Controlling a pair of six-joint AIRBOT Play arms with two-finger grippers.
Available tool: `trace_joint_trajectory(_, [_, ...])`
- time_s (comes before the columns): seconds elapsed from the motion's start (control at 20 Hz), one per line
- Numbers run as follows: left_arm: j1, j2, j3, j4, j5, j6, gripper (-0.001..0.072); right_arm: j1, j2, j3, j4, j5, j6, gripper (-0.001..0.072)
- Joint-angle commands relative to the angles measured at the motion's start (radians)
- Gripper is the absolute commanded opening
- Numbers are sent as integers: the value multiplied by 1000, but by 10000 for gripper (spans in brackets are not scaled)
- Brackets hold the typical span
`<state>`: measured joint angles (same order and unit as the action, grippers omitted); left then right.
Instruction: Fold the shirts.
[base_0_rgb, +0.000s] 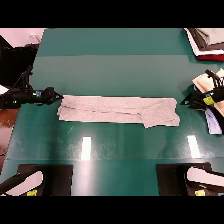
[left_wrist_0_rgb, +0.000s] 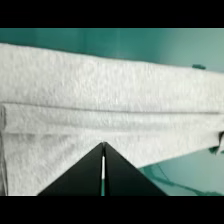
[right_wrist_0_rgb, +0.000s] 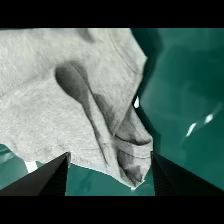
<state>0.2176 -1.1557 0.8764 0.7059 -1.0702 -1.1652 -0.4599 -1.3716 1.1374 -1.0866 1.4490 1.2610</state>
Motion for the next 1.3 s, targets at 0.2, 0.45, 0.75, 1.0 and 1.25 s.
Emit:
trace_joint_trajectory(0.2, [0,0,2,-2,-187,-28,21,-116,-209,1,103,53,-180,582])
trace_joint_trajectory(0.45, [-156,0,2,118,-109,-121,21,-76,-304,1,216,55,-249,581])
trace_joint_trajectory(0.75, [-360,-1,2,137,16,-172,21,26,-317,1,230,63,-286,567])
trace_joint_trajectory(1.0, [-448,-2,2,182,15,-226,21,76,-316,2,231,74,-287,175])
trace_joint_trajectory(1.25, [-537,-36,37,186,87,-249,21,76,-227,2,265,67,-320,12])
